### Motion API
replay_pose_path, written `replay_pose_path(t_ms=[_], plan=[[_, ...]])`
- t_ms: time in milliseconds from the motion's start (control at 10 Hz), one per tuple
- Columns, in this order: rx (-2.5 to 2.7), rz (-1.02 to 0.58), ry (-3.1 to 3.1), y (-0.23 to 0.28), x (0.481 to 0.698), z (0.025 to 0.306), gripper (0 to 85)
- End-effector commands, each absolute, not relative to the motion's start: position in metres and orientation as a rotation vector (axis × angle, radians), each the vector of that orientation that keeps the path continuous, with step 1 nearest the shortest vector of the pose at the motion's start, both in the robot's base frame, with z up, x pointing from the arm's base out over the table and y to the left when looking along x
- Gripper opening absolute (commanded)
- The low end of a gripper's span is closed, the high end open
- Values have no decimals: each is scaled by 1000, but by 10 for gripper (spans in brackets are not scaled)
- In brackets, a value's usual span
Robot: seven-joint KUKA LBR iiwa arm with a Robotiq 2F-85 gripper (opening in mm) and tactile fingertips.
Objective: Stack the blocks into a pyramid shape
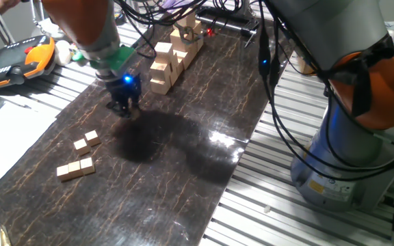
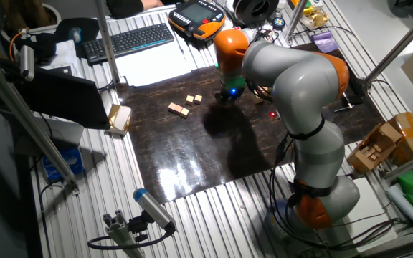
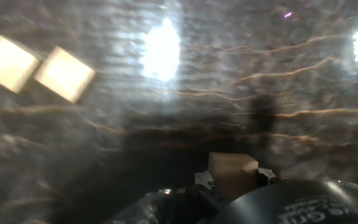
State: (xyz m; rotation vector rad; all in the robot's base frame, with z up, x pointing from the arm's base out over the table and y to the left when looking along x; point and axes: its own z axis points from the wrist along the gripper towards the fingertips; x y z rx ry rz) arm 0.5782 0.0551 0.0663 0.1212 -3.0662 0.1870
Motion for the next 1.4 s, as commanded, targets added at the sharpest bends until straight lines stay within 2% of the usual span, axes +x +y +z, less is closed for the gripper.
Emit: replay_pose_path(t_ms=[0,300,900,1300], plan=[[330,197,-3057,52,579,66,173],[397,193,-3033,29,584,59,180],[363,171,-3052,11,570,43,170],[350,163,-3058,10,570,39,213]])
